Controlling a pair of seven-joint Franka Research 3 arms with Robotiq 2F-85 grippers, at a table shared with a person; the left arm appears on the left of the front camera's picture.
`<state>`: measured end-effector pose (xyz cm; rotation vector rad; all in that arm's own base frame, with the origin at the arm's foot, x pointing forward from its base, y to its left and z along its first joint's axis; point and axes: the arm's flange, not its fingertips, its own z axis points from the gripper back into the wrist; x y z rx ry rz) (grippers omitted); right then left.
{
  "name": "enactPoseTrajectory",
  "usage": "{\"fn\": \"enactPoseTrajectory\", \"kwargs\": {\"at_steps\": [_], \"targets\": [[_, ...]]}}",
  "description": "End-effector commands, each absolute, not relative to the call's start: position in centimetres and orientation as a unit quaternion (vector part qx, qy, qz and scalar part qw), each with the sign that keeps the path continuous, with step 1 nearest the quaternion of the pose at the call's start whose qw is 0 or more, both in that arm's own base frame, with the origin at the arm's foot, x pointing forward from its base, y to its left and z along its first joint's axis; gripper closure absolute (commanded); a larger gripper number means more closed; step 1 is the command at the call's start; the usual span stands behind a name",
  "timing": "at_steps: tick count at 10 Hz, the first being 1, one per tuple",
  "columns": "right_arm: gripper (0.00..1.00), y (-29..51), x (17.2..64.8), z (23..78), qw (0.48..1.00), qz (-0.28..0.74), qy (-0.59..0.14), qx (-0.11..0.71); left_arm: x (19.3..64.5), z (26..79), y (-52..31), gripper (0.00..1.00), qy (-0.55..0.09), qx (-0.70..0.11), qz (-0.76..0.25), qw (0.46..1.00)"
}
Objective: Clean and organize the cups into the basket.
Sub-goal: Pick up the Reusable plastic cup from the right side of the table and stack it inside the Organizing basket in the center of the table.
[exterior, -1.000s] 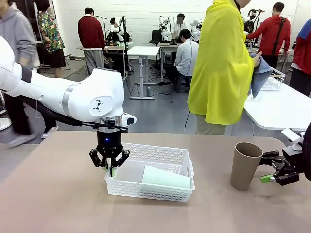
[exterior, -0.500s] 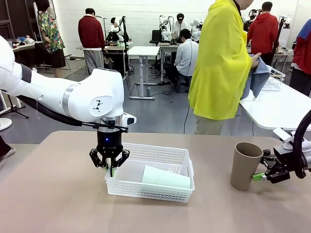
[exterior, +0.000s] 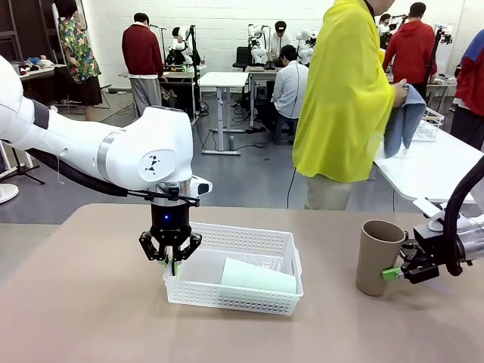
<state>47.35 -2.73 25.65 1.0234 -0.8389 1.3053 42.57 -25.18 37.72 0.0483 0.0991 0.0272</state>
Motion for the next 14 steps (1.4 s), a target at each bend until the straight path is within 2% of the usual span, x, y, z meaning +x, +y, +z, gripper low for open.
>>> {"fn": "enactPoseTrajectory", "kwargs": {"at_steps": [1,5,6,7,8,9,11,13,14], "targets": [[0.0,-1.8,48.3,25.2,0.586,0.56,-0.374,0.45,42.6,37.9,-25.1,1.0,0.046,0.025,0.014,0.999],[0.0,-0.3,48.6,24.5,0.579,0.567,-0.352,0.468,42.6,37.9,-25.1,1.0,0.046,0.025,0.014,0.999],[0.25,-0.2,48.6,24.4,0.572,0.573,-0.35,0.472,42.6,37.9,-25.1,1.0,0.046,0.025,0.014,0.999],[0.59,-0.3,48.6,24.4,0.571,0.572,-0.348,0.475,42.6,37.9,-25.1,1.0,0.046,0.025,0.014,0.999],[0.84,-0.4,48.6,24.4,0.57,0.572,-0.349,0.475,42.6,37.9,-25.1,1.0,0.046,0.025,0.014,0.999],[1.0,-0.6,48.6,24.6,0.569,0.572,-0.351,0.475,42.6,37.9,-25.1,1.0,0.046,0.025,0.014,0.999],[1.0,-1.0,47.7,26.6,0.581,0.568,-0.352,0.464,42.6,37.9,-25.1,1.0,0.046,0.025,0.014,0.999],[1.0,-0.3,45.5,35.1,0.626,0.543,-0.287,0.479,42.6,37.9,-25.1,1.0,0.046,0.025,0.014,0.999],[1.0,-0.3,44.7,40.3,0.643,0.54,-0.284,0.463,42.6,37.9,-25.1,1.0,0.046,0.025,0.014,0.999]]}}
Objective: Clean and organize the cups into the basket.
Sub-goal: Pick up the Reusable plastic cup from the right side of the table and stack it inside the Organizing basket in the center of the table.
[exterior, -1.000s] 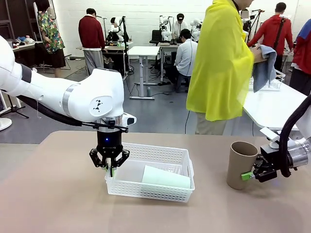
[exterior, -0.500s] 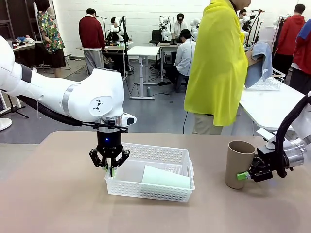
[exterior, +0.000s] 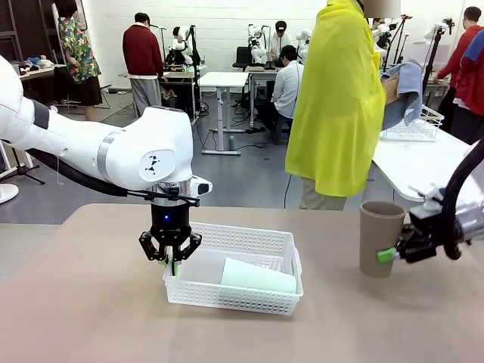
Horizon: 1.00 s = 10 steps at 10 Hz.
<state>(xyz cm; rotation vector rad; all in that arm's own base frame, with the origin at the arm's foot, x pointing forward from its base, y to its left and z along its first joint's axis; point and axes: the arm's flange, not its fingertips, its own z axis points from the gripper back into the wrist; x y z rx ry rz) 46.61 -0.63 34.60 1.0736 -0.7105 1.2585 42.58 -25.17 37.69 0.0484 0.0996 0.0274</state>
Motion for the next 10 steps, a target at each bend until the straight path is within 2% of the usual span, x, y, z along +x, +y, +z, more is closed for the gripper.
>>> {"fn": "enactPoseTrajectory", "kwargs": {"at_steps": [1,3,5,6,9,10], "targets": [[1.0,-0.7,43.9,45.8,0.646,0.527,-0.291,0.469,42.6,37.9,-25.1,1.0,0.046,0.025,0.014,0.999],[1.0,-0.8,42.4,50.6,0.656,0.518,-0.311,0.452,42.6,37.9,-25.1,1.0,0.046,0.025,0.014,0.999],[1.0,-1.3,41.5,49.6,0.672,0.501,-0.334,0.431,42.6,37.9,-25.1,1.0,0.046,0.025,0.014,0.999],[1.0,-0.7,41.4,53.0,0.655,0.523,-0.313,0.446,42.6,37.9,-25.1,1.0,0.046,0.025,0.014,0.999],[1.0,-0.7,41.4,53.0,0.655,0.523,-0.313,0.446,42.6,37.9,-25.1,1.0,0.046,0.025,0.014,0.999],[0.17,-0.9,41.3,52.6,0.661,0.519,-0.316,0.441,42.6,37.9,-25.1,1.0,0.046,0.025,0.014,0.999]]}}
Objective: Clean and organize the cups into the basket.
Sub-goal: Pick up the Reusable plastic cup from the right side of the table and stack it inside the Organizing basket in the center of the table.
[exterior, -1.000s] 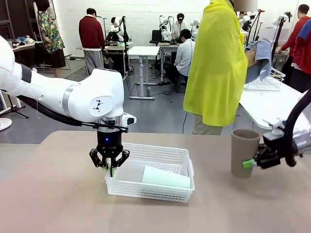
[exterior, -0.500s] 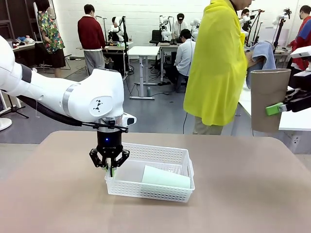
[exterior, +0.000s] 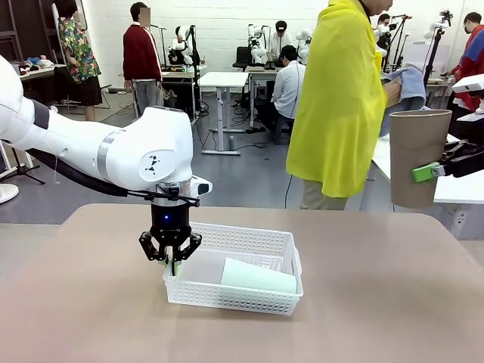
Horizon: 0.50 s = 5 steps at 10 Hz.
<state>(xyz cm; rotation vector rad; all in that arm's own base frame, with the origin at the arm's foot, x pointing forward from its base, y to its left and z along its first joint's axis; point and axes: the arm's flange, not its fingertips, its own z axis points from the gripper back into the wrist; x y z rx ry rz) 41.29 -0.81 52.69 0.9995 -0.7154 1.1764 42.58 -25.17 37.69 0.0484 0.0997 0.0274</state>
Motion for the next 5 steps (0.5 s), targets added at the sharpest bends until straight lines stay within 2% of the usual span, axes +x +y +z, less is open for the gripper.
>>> {"fn": "enactPoseTrajectory", "kwargs": {"at_steps": [1,3,5], "targets": [[0.17,3.6,41.9,54.6,0.693,0.56,-0.265,0.369,42.6,37.9,-25.1,1.0,0.046,0.025,0.014,0.999],[0.17,11.7,43.8,56.3,0.708,0.613,-0.16,0.31,42.6,37.9,-25.1,1.0,0.046,0.025,0.014,0.999],[0.17,18.0,45.6,55.1,0.724,0.633,-0.065,0.266,42.6,37.9,-25.1,1.0,0.046,0.025,0.014,0.999]]}}
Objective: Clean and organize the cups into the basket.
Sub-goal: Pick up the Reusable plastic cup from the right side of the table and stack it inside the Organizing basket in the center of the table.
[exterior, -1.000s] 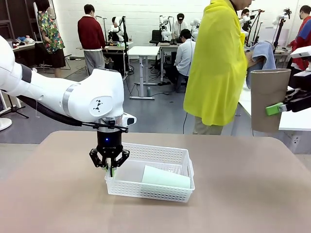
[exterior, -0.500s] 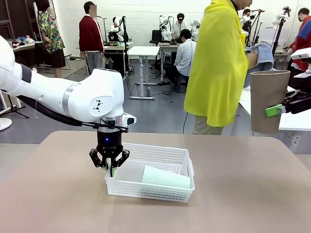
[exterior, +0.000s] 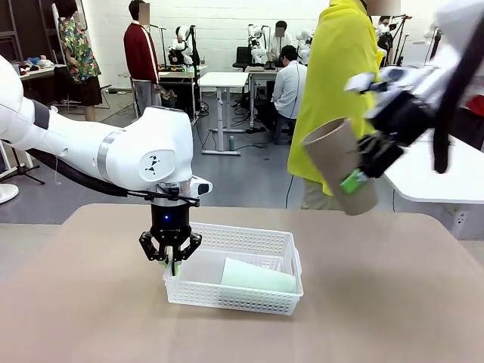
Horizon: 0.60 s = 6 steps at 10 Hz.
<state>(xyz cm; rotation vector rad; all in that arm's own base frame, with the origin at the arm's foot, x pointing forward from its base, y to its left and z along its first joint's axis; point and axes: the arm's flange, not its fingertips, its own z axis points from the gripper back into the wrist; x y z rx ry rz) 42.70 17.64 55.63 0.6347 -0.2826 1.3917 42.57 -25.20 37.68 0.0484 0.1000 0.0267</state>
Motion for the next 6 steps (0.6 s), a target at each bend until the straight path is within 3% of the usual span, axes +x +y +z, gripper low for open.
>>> {"fn": "enactPoseTrajectory", "kwargs": {"at_steps": [1,6], "targets": [[0.17,20.4,46.4,54.2,0.73,0.636,-0.031,0.247,42.6,37.9,-25.1,1.0,0.046,0.025,0.014,0.999],[0.17,31.3,50.3,48.3,0.736,0.658,0.05,0.153,42.6,37.9,-25.1,1.0,0.046,0.025,0.014,0.999]]}}
